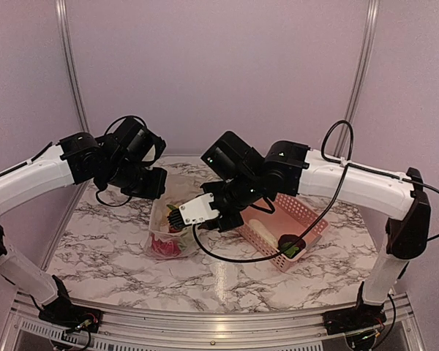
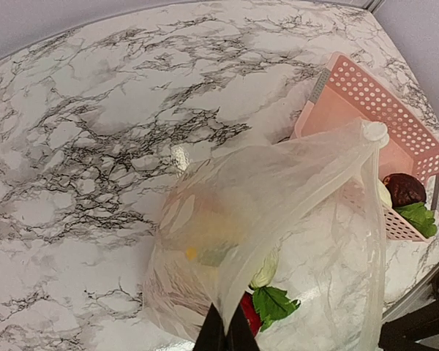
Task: Place the food in the zip-top bag and seal the zipper
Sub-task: Adjust the zipper food storage bag at the center of the board, then pick up the fake vegetable from the bin, then place the fake vegetable in the zipper food storage bag, then adjust the zipper food storage bag at the center of the board.
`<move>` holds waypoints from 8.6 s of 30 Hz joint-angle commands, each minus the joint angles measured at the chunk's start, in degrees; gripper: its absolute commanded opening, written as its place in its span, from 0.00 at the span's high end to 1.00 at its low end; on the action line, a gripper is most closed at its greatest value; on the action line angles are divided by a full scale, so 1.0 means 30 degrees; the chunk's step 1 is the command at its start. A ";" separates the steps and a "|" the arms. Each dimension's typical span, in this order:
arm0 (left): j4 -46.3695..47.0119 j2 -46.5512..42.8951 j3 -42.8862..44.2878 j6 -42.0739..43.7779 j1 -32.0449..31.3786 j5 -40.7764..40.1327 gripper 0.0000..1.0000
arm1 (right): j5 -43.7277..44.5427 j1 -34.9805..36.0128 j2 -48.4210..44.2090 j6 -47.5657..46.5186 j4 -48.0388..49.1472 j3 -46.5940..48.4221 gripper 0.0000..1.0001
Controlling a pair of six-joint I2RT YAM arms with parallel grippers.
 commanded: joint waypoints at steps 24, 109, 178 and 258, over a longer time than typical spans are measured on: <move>0.0541 -0.0358 -0.1063 -0.0083 0.0074 -0.0284 1.00 | -0.8139 -1.2446 -0.3559 0.9073 0.2367 -0.6859 0.56; 0.6905 -0.0516 -0.3704 -0.4579 0.0187 0.1776 1.00 | -1.1016 -0.7431 0.0533 1.8137 0.8792 0.3817 0.78; 1.2410 -0.3428 -0.8401 -0.7878 0.1338 0.2538 1.00 | -0.8122 -0.6021 0.0959 2.0656 1.2578 -0.0819 0.14; 0.0341 -0.0977 -0.0865 -0.0497 0.0714 0.1104 1.00 | -0.4768 -0.6138 -0.3135 0.2092 0.0478 -0.3074 0.53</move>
